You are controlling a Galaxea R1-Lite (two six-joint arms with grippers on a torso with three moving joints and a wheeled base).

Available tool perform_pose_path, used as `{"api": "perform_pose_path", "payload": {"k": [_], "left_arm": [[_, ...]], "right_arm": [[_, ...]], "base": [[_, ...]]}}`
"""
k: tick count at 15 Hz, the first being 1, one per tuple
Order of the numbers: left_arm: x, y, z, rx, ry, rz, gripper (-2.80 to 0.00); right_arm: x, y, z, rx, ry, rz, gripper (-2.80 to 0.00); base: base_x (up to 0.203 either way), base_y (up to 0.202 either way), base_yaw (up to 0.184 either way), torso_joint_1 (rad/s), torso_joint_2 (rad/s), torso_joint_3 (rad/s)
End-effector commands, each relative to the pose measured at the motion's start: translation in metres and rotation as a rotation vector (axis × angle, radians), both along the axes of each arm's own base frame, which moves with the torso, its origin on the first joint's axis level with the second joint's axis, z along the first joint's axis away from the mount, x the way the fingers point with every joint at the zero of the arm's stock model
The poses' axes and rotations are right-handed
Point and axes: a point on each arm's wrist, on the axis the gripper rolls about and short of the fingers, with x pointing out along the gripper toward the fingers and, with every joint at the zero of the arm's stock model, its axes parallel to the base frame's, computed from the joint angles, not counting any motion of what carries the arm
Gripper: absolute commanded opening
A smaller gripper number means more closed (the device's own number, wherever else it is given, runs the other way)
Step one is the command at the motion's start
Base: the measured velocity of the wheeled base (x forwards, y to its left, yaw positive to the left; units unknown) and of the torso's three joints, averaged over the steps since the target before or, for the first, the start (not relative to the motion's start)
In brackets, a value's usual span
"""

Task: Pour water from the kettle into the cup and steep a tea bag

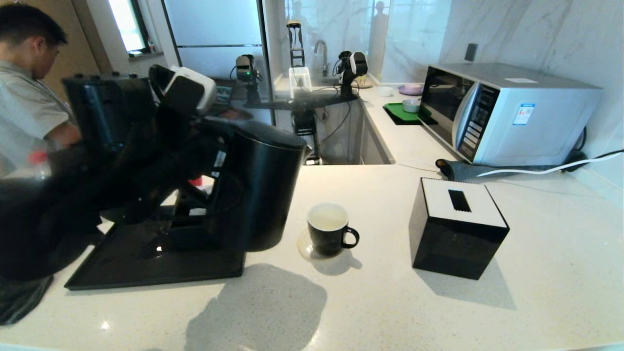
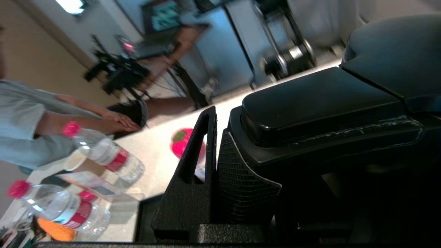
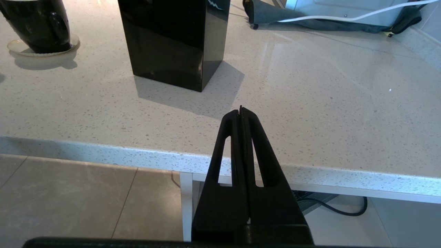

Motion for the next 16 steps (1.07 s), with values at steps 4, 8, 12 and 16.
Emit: {"api": "perform_pose_path", "payload": {"k": [4, 8, 12, 16], "left_arm": [[-0.014, 0.036, 0.017, -0.069, -0.148, 0.102, -2.8], [-0.032, 0.071, 0.017, -0.101, -0.202, 0.211, -2.8], [-0.045, 0.109, 0.011, -0.126, -0.256, 0.362, -2.8], [-0.051, 0.147, -0.002, -0.162, -0.308, 0.508, -2.8]], "right_arm": [[0.0, 0.0, 0.0, -0.001, 0.001, 0.001, -2.8], [0.0, 0.0, 0.0, -0.001, 0.001, 0.002, -2.8], [0.0, 0.0, 0.0, -0.001, 0.001, 0.001, -2.8], [0.0, 0.0, 0.0, -0.001, 0.001, 0.001, -2.8]], "base": [[0.0, 0.0, 0.0, 0.0, 0.0, 0.0], [0.0, 0.0, 0.0, 0.0, 0.0, 0.0], [0.0, 0.0, 0.0, 0.0, 0.0, 0.0], [0.0, 0.0, 0.0, 0.0, 0.0, 0.0]]}}
